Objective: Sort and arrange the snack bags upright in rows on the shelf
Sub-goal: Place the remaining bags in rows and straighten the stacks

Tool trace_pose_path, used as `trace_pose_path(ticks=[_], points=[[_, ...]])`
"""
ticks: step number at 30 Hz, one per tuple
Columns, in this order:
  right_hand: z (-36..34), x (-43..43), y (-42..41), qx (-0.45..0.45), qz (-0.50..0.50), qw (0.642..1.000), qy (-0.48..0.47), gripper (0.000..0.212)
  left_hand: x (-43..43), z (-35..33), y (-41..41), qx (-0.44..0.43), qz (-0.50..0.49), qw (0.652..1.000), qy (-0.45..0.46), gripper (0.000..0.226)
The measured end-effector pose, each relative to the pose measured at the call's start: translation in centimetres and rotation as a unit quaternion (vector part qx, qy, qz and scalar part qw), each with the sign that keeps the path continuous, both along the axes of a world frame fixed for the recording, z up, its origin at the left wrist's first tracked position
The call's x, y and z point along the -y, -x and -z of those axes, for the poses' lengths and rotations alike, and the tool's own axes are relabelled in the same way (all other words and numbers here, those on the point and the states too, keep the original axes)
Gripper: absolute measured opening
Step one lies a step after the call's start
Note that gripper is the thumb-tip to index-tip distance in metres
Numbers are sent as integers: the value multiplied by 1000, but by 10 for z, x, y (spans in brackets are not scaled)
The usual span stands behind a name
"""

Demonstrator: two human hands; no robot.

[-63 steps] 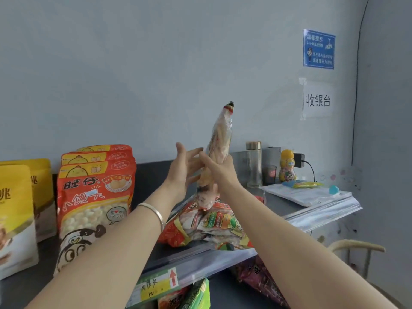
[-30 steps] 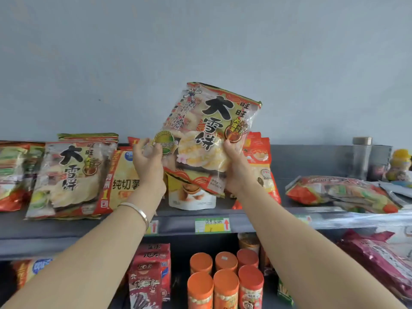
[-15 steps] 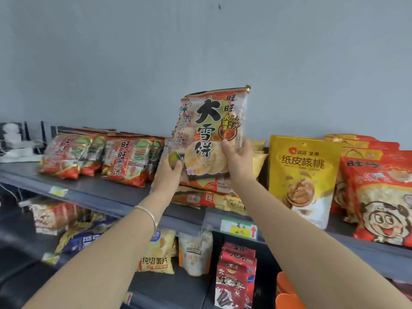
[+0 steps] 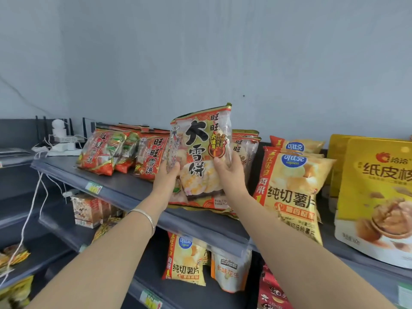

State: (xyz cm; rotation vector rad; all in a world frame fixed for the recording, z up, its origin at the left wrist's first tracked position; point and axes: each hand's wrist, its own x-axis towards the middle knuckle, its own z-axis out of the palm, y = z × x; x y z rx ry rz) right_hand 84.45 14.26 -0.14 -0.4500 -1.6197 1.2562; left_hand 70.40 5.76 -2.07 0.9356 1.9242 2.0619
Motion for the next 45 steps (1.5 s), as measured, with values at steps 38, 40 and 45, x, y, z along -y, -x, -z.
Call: trace_pose_path(ticks=[38, 40, 45], points=[[81, 17, 34, 332, 456, 816, -127, 64, -46, 65, 30, -333, 2, 937, 103, 65], [74, 19, 31, 341, 441, 811, -177, 59, -46, 56, 24, -386, 4, 921, 54, 54], [36, 24, 18, 381, 419, 753, -335, 42, -45, 13, 4, -502, 0, 865, 1, 36]])
